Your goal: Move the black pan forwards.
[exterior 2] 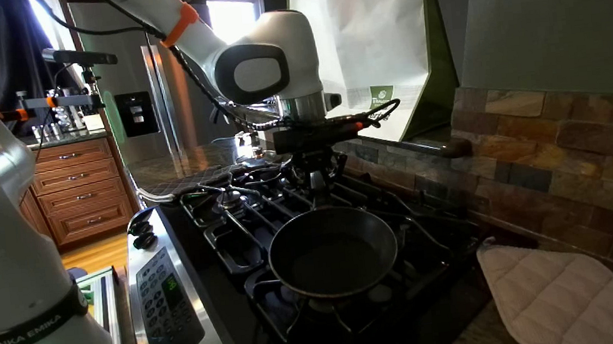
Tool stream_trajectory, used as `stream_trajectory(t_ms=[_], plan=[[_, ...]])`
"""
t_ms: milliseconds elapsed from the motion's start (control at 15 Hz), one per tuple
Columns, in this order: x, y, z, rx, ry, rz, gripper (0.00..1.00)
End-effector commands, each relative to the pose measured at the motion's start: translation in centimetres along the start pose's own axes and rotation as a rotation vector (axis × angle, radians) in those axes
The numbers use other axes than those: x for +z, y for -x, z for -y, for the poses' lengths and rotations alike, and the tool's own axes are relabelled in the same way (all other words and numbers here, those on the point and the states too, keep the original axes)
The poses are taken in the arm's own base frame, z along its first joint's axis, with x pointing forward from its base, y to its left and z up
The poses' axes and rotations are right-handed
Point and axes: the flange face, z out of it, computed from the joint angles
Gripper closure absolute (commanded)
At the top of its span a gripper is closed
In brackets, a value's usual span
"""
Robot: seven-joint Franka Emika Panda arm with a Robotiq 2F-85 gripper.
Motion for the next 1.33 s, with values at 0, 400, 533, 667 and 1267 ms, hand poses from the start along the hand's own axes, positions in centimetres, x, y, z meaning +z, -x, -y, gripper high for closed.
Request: stream_trajectory(t_ms=[0, 400, 533, 667, 1267], plan=[[-0.2, -0.1, 0.6, -0.075, 0.009, -0.023, 0.92], [-0.4, -0.8, 1.4, -0.149, -0.022, -0.026, 0.92], [-0.4, -0.4, 1.4, -0.119, -0.039, -0.015, 0.92], [-0.4, 0.2, 1.6, -0.081, -0.062, -0.002, 0.92], [-0.9, 2.1, 1.3, 0.011, -0.080, 0.004, 0.92]])
